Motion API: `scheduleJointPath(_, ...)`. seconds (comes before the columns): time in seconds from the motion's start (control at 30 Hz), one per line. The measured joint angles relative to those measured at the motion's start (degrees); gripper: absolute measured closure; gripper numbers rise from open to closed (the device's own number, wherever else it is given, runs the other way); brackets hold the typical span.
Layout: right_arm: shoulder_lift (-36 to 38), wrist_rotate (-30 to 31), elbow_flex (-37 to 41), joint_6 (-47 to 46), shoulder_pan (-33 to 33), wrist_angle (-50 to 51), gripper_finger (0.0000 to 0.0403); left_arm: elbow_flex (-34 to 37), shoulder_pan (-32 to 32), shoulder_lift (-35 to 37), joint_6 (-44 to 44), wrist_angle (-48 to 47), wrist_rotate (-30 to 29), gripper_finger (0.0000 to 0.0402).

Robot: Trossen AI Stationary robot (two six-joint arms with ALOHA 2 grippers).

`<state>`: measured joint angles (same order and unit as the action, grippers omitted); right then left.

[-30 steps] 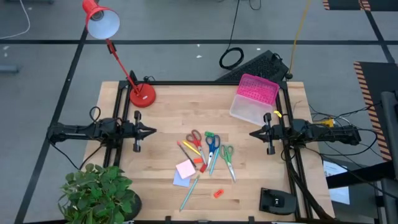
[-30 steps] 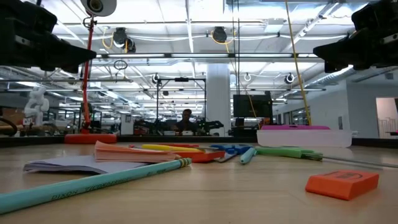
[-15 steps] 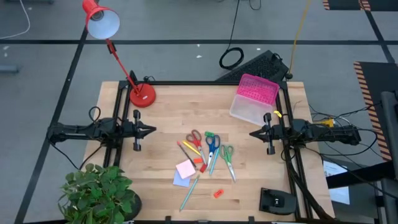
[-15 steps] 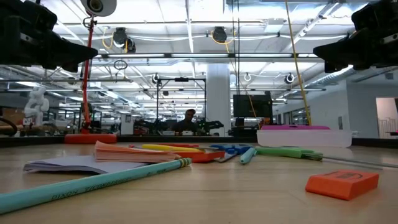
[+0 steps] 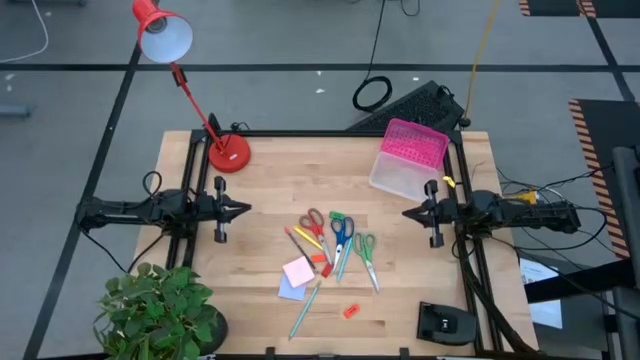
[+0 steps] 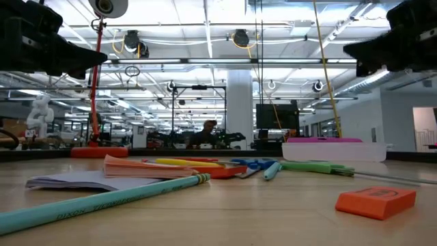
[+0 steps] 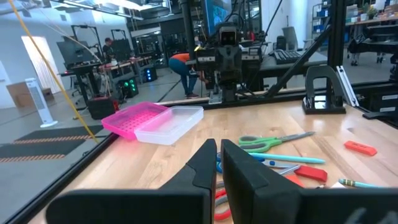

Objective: Pack school essentials
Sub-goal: Put the blue pen into the supply box

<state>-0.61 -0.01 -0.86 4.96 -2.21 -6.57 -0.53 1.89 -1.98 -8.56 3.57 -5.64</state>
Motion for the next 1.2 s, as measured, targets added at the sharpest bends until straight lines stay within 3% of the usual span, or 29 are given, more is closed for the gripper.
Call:
scheduleJointPath(0.1,0.0,0.0,-0.5,0.3,0.0,-3.2,0.0403,0.0,0.0,0.0,-0.1,0.0,-0.1,0.0373)
scheduleJointPath(0.23,-0.5,0.1,-3.3,-0.1,0.0,0.3,0.0403,0.0,0.0,0.0,1.5,-0.1,-0.2,0.0373)
scheduleJointPath(0.5,-6.1,0.2,-14.5,-2.0,0.0,5.2,0.0403,0.0,0.0,0.0,4.4,-0.4,-0.4,0.0373)
scheduleJointPath(0.9,-25.2,0.2,-38.4,-14.4,0.0,20.1,0.0403,-0.1,0.0,0.0,5.1,-0.5,-0.4,0.0373)
scheduleJointPath(1.2,-39.4,0.2,-52.6,-15.6,0.0,28.7,0.0403,-0.1,0.0,0.0,5.2,-1.7,-0.9,0.0373)
